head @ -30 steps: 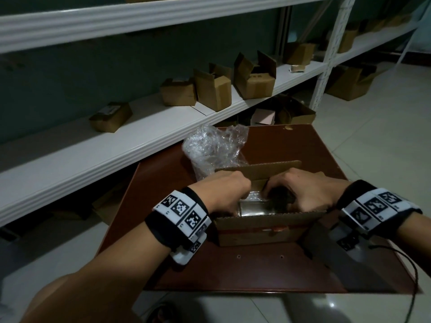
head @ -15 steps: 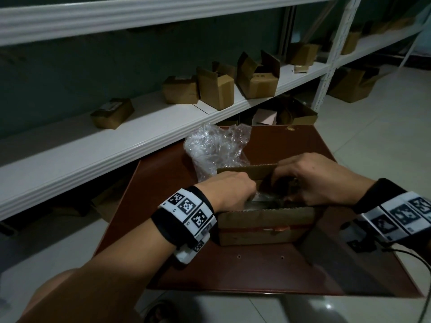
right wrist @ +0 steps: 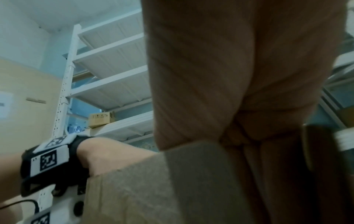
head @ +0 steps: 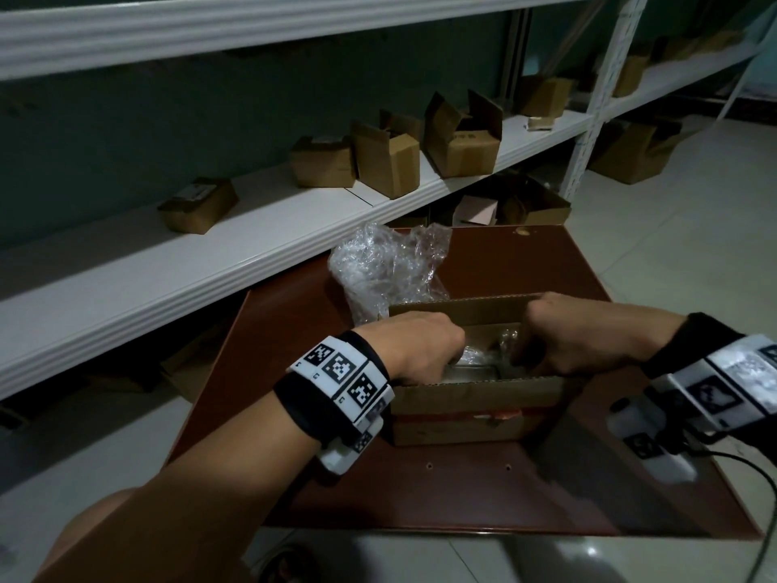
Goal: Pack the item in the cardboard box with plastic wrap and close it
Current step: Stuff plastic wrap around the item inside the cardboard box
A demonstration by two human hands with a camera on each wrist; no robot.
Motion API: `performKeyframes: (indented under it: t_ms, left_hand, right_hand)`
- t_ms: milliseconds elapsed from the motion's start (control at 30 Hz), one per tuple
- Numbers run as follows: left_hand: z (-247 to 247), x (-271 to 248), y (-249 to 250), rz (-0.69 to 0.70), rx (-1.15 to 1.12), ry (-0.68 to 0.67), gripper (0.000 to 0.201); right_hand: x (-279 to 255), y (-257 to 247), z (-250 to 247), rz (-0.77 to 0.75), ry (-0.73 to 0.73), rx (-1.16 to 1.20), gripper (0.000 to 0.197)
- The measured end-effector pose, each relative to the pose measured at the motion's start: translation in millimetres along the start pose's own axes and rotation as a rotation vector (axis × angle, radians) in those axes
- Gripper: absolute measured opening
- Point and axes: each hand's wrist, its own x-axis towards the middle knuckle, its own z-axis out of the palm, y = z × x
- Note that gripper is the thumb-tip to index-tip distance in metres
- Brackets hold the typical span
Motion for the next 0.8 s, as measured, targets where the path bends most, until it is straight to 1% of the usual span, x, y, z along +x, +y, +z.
performKeyframes:
  t_ms: [67,167,233,300,367,400,433,500,567,633,667,700,733,800]
  left_hand:
    - [0.2,-0.6,0.5,-0.006,-0.018,-0.016,0.024]
    - [0.7,-2.1,1.3,-0.025,-0.044,-0.047,0.029]
    - [0.3,-3.8,1.0,-0.032,-0.064,-0.050,0.030]
    - [0.7,-5.1,0.8,-0.033,-0.081,-0.043,0.031]
    - [1.8,-6.6,1.2,-0.029,-0.094,-0.038,0.033]
    - [2.2,-7.3,1.0,-0.026,-0.102,-0.036,0.034]
    - [2.5,-7.9,0.8,-0.025,-0.112,-0.033,0.036]
    - [1.7,-8.8,0.6,-0.022,-0.140,-0.027,0.041]
    - [1.0,-9.1,-0.8,-0.016,-0.174,-0.030,0.045]
    - [1.2,-10.2,-2.6,-0.004,-0.183,-0.023,0.049]
    - [2.4,-10.4,-3.2,0.003,-0.175,-0.015,0.049]
    - [4.0,-10.0,-3.8,0.012,-0.164,-0.006,0.048]
    - [5.6,-9.5,-4.2,0.021,-0.154,0.003,0.045]
    - [7.9,-8.9,-5.1,0.038,-0.126,0.021,0.041]
  right_hand:
    - [7.4,-4.0,2.8,0.057,-0.082,-0.020,0.025]
    - [19.9,-15.7,7.5,0.126,-0.178,-0.091,0.015]
    - [28.2,-21.3,12.4,0.160,-0.222,-0.075,0.010]
    - [32.9,-24.0,17.2,0.179,-0.261,-0.027,0.012]
    - [32.5,-27.8,19.8,0.198,-0.284,-0.016,0.003]
    - [33.4,-26.4,20.0,0.200,-0.297,-0.016,0.010]
    - [31.9,-28.2,18.2,0.211,-0.316,-0.003,0.014]
    - [27.5,-30.9,14.8,0.238,-0.327,0.010,0.015]
    - [26.4,-31.1,12.9,0.248,-0.323,-0.016,0.009]
    - [28.0,-29.8,10.8,0.216,-0.310,-0.046,0.023]
    - [28.7,-27.3,9.9,0.196,-0.290,-0.040,0.028]
    - [28.0,-24.5,9.3,0.157,-0.263,-0.032,0.028]
    - [26.4,-19.0,8.7,0.105,-0.221,-0.036,0.025]
    - [19.5,-12.6,4.3,0.012,-0.073,-0.083,0.025]
